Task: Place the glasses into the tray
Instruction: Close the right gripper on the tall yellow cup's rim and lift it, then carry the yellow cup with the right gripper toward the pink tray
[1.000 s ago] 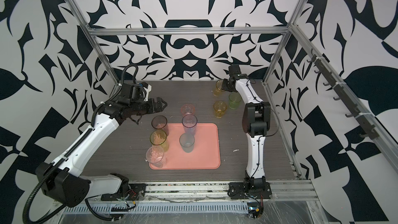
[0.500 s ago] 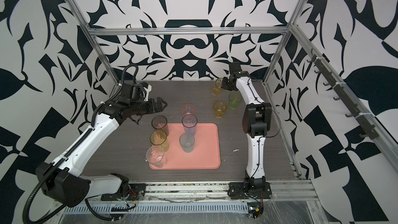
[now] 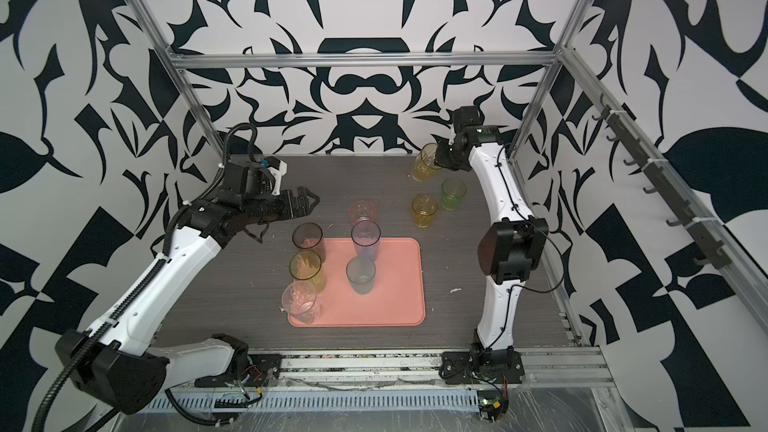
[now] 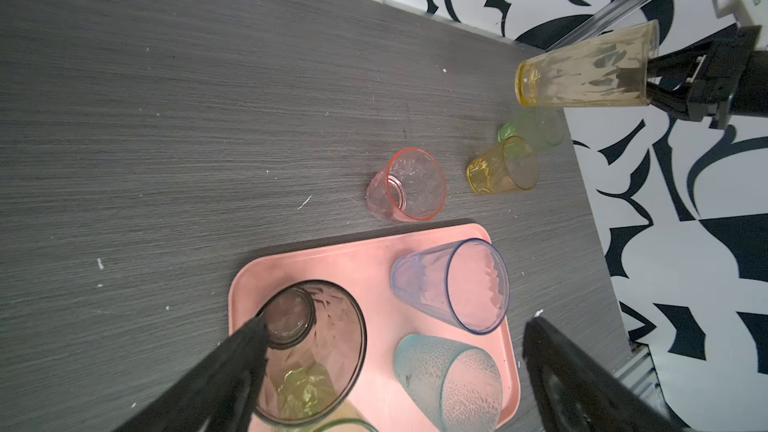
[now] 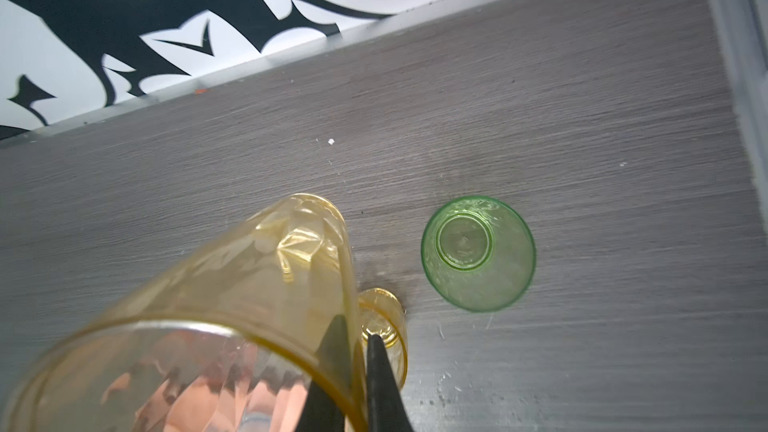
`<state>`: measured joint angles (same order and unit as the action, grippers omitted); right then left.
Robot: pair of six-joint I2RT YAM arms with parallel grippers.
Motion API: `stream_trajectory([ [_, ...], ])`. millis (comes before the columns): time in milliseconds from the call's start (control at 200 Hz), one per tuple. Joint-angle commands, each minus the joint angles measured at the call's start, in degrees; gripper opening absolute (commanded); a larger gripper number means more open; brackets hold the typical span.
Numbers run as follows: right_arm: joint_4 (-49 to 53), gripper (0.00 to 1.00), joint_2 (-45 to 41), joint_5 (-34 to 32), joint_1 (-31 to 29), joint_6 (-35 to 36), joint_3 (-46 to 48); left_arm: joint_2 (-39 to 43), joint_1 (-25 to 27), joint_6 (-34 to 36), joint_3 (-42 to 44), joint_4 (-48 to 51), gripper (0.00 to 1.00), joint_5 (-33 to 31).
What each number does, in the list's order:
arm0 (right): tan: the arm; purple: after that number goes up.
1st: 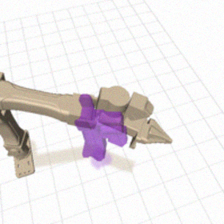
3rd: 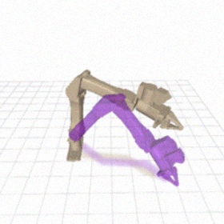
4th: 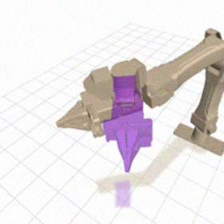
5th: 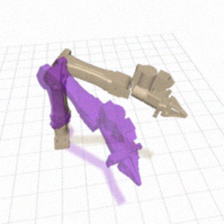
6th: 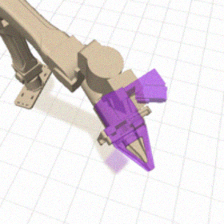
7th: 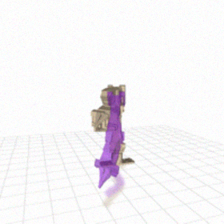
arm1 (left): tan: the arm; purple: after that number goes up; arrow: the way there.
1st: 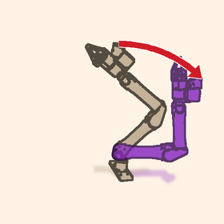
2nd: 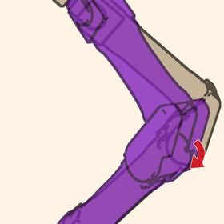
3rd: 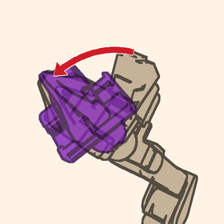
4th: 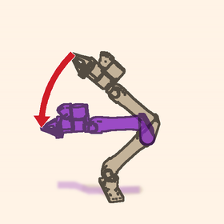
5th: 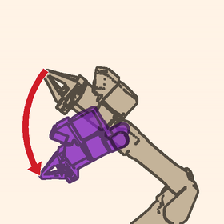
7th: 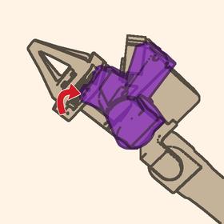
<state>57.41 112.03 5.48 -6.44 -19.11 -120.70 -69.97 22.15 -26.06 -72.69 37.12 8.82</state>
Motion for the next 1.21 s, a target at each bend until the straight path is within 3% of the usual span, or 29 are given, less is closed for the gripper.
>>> stream_trajectory([
  [0, 2.45, 0.0, -5.11, -1.89, -1.93, 0.14, 1.49, 2.9, 0.09, 0.31, 1.48, 0.14, 1.0, 0.58],
  [615, 5.89, 0.0, -30.98, -11.36, -17.77, -4.41, 25.09, 11.61, 0.15, -0.53, 5.92, 3.01, 0.99, 0.24],
  [845, 10.08, 0.0, -37.18, -15.97, -25.58, -7.7, 31.25, 12.89, 0.15, -1.92, 7.36, 6.56, 1.0, -0.38],
  [1200, 14.39, 0.0, -45.86, -20.56, -32.75, -14.44, 42.92, 13.69, 0.1, -2.32, 10.7, 8.14, 1.0, 1.66],
])
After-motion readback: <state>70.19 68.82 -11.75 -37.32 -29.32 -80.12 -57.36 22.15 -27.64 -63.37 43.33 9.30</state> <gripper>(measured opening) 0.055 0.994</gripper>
